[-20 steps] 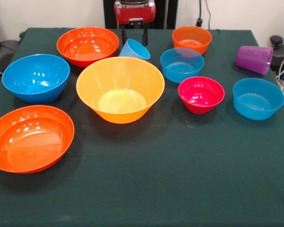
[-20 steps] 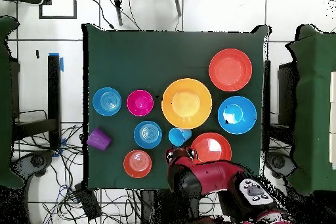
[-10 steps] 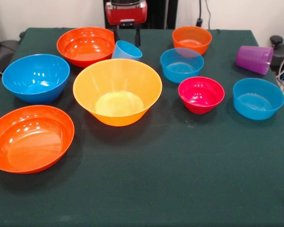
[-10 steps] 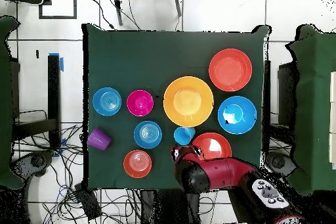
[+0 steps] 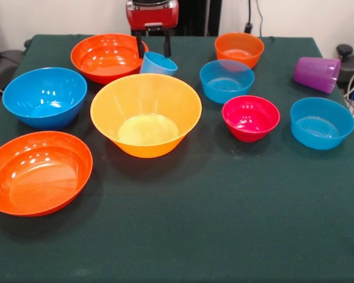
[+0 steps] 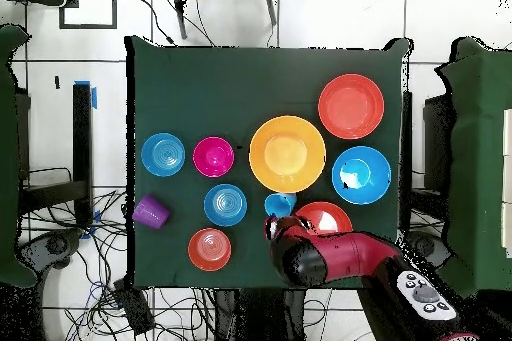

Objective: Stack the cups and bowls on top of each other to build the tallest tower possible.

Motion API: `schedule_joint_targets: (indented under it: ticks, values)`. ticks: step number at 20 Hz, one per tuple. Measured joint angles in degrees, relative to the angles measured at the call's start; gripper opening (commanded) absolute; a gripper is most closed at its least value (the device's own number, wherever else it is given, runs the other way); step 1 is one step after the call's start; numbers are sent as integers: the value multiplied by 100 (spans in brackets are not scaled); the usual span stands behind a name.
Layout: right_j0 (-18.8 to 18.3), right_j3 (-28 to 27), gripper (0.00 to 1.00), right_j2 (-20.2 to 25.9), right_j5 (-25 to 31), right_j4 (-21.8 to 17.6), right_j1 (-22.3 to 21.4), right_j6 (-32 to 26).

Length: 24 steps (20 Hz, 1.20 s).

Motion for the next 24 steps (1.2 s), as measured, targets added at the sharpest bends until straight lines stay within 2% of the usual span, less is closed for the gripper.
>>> schedule_joint_targets:
  ticks: [14, 18, 20, 24]
  values:
    - [71, -448, 100, 321, 282, 27, -52, 0]
    - [473, -766, 100, 45, 198, -169, 53, 0]
    - [947, -1063, 100, -370, -79, -364, 225, 0]
    - [1490, -1448, 100, -874, -656, -460, 522, 0]
